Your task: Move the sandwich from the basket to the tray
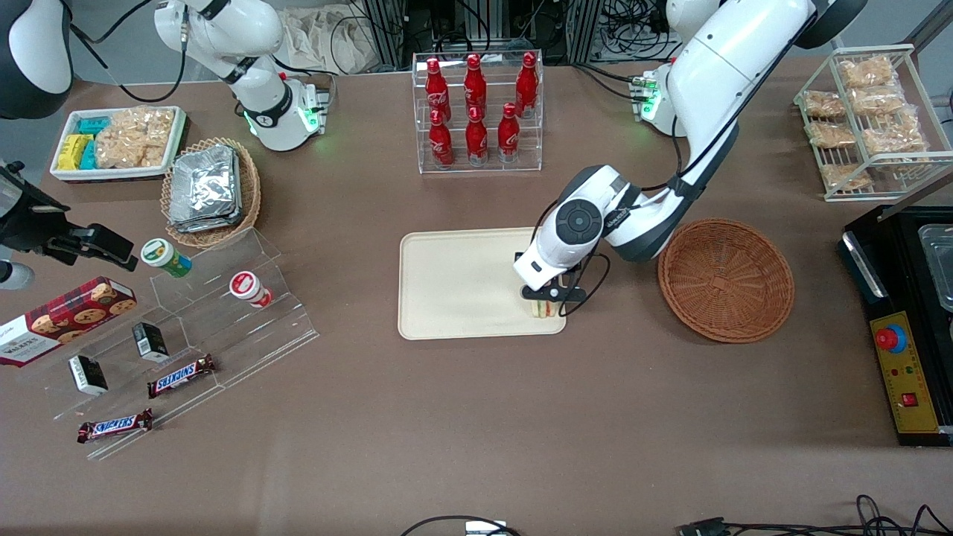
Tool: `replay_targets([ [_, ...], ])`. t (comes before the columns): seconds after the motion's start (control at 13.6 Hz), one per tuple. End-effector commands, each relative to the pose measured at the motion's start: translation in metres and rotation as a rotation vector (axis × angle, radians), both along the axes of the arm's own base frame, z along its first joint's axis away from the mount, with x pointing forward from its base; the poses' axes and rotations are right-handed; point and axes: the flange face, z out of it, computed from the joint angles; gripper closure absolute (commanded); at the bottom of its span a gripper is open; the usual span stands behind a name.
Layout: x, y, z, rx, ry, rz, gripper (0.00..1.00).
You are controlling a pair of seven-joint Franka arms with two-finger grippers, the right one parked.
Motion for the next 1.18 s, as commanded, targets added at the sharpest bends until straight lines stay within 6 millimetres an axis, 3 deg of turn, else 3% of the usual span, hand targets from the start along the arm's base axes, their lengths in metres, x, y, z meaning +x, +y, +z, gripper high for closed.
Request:
replay_targets([
  [0.0, 0.002, 0.006, 0.03, 0.042, -0.024, 0.029, 0.0],
  [0.22, 0.008, 0.012, 0.081, 0.051, -0.077, 0.037, 0.0],
  [0.59, 0.059, 0.062, 0.234, 0.114, -0.088, 0.095, 0.0],
  [0.74, 0.088, 0.124, 0.285, 0.163, -0.082, 0.169, 0.0],
  [0.81, 0.092, 0.158, 0.303, 0.187, -0.09, 0.178, 0.0],
  [0.96, 0.092, 0.222, 0.324, 0.227, -0.107, 0.25, 0.0],
  [1.11, 0.082, 0.268, 0.332, 0.239, -0.108, 0.278, 0.0],
])
